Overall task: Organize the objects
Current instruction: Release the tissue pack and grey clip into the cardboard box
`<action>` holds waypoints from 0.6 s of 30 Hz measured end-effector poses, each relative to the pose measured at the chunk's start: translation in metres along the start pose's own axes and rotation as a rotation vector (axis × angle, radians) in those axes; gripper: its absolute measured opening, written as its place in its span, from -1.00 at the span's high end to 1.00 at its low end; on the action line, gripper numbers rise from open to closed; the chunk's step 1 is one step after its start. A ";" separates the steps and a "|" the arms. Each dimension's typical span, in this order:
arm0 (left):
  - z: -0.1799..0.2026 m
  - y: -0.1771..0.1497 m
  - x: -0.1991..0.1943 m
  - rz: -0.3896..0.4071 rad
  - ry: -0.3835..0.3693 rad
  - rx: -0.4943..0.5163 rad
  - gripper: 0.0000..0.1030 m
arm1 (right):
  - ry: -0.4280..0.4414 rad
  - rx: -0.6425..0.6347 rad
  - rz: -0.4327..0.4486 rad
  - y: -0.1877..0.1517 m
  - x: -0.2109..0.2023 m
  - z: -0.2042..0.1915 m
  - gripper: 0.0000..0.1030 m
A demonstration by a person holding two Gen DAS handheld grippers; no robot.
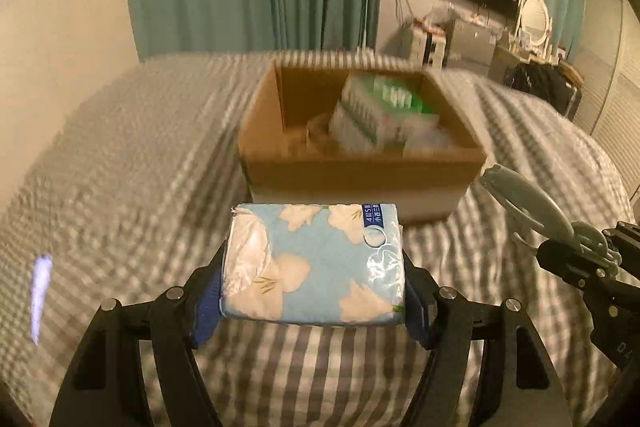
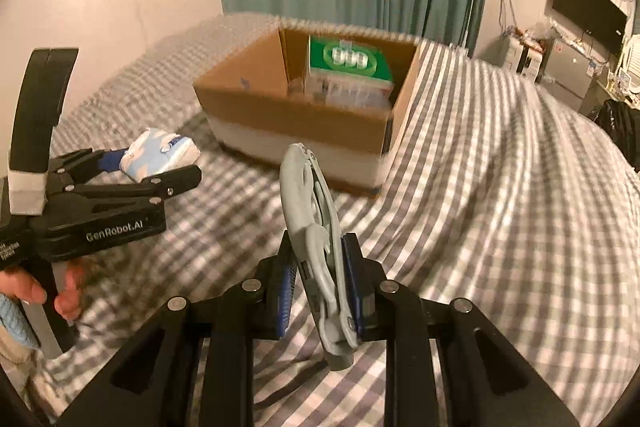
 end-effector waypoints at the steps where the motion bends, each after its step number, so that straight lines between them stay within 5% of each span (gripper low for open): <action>1: -0.001 0.014 -0.008 0.020 -0.009 -0.004 -0.45 | -0.004 -0.005 0.024 0.007 -0.008 -0.001 0.58; 9: -0.007 0.113 -0.020 0.178 -0.009 -0.022 -0.45 | 0.005 -0.045 0.186 0.095 -0.030 -0.005 0.58; 18: -0.016 0.139 0.074 0.109 0.023 -0.039 -0.45 | 0.015 0.001 0.159 0.159 0.048 0.018 0.58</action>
Point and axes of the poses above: each gripper's, at about its wrist camera, not at the fingertips, and x roughly the way its jaws point, z to its right, y to its top, the point moved 3 cm from there along x, roughly the way its jaws point, and after that the axes turned 2 degrees about y, right-handed, at the moved point
